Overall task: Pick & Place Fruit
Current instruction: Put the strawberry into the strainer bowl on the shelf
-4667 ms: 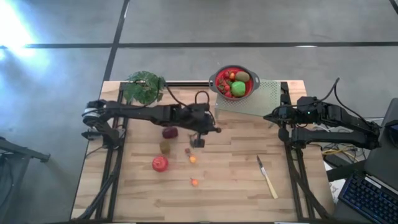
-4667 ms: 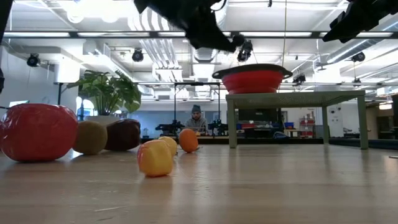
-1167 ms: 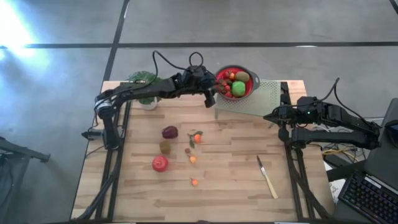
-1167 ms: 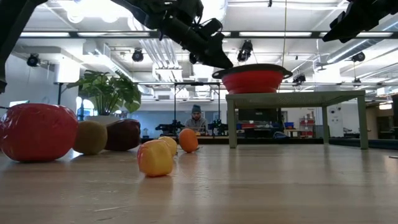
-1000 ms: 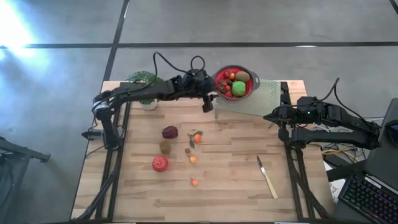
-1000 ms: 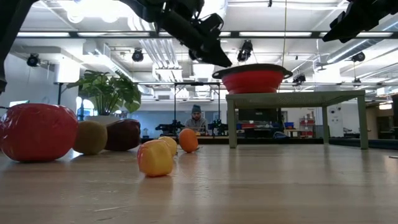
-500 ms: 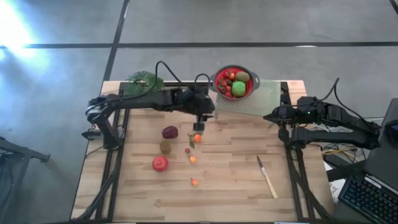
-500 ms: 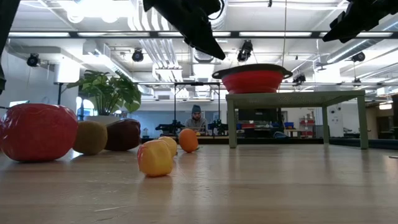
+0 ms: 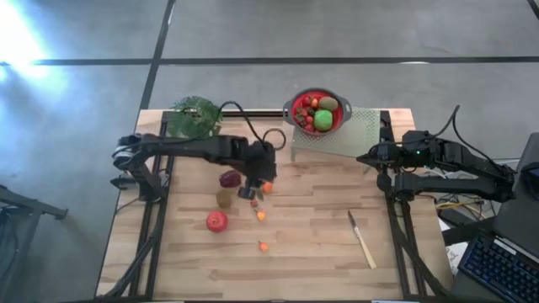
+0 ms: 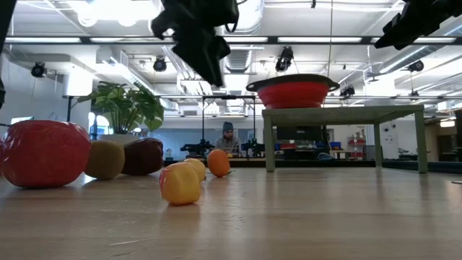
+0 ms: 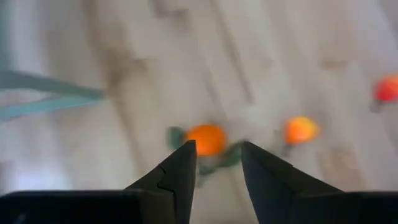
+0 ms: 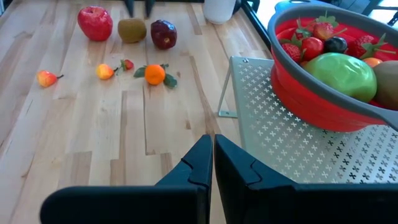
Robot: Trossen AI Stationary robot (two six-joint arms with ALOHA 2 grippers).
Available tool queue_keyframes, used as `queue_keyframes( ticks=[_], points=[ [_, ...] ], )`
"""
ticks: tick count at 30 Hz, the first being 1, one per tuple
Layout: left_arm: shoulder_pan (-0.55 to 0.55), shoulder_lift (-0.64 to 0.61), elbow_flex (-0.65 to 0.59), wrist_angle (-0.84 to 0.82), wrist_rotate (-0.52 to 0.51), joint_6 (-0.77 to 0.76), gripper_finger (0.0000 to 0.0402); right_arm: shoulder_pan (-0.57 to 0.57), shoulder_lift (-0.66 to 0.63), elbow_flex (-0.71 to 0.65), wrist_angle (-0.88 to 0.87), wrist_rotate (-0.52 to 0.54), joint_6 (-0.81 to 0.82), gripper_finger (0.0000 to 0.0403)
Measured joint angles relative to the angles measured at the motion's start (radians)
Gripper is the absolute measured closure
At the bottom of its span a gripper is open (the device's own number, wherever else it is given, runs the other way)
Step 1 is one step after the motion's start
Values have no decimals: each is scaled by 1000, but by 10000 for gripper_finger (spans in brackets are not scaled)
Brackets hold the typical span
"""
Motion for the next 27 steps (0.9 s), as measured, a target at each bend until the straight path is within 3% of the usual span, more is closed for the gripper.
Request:
queue_keyframes(
  ticks=[9,14,22,27],
  points=[
    [-121,2,-124,42,46,-1,281,0,0,0,0,0,0,390],
    [-167,3,-214,168,46,-1,287,0,0,0,0,0,0,390],
    [-176,3,-339,322,41,64,298,0,0,0,0,0,0,390],
    [-176,3,-402,388,-35,136,306,0,0,0,0,0,0,390]
  ],
)
